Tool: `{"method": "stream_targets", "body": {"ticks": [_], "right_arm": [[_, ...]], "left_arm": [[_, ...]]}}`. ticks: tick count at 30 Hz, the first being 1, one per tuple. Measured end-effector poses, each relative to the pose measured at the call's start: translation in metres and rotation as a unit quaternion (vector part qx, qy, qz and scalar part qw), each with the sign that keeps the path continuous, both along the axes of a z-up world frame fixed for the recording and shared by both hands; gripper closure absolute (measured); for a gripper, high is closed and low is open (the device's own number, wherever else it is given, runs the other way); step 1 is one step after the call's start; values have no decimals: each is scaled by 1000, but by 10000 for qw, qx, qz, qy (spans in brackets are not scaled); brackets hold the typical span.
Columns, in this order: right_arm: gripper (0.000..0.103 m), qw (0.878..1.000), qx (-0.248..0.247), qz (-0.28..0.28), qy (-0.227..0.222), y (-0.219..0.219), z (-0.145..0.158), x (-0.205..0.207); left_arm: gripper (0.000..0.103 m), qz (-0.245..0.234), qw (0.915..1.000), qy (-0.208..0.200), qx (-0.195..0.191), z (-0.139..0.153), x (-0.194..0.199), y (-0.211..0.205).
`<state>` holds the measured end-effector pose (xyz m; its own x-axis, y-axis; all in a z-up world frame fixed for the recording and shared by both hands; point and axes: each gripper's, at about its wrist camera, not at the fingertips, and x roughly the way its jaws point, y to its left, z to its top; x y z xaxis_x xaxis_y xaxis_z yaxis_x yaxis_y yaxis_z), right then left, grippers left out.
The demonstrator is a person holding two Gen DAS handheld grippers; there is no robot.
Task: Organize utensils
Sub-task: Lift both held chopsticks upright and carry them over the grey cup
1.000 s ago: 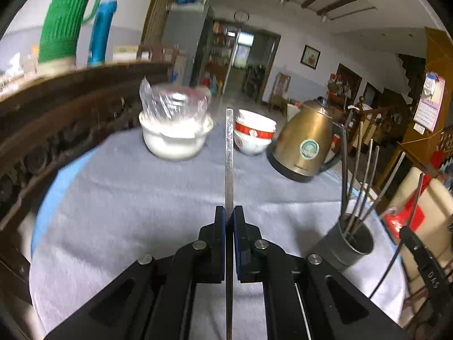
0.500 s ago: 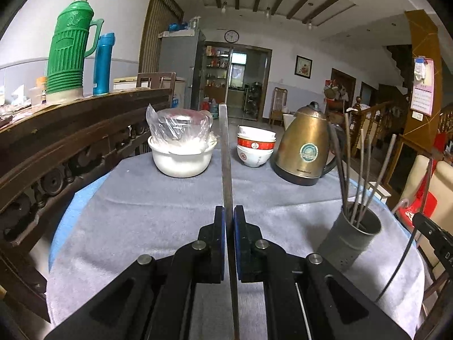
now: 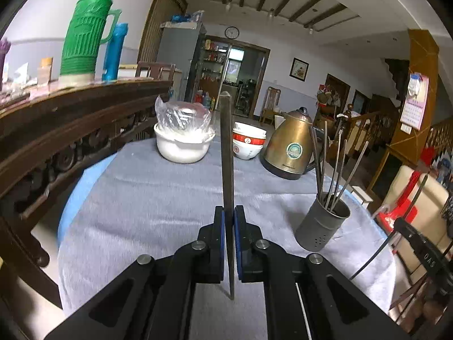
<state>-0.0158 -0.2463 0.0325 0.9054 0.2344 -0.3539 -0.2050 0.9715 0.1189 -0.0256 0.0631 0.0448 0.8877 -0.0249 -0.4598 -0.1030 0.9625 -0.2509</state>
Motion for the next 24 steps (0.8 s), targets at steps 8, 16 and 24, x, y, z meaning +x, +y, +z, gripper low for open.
{"method": "stream_targets", "body": {"ticks": [8,16,24], "right_arm": [[97,10000,14,7,11,-1,0,-4],[97,10000,29,11,26,-1,-1,-7],[97,9999,109,-18,-66,-6,9,-10]], "left_arm": [[97,93,9992,108,-371,-3,-3,11],[97,96,9979,193,-603,-4,-2,17],[97,47,9971,105,-755,8,1,19]]}}
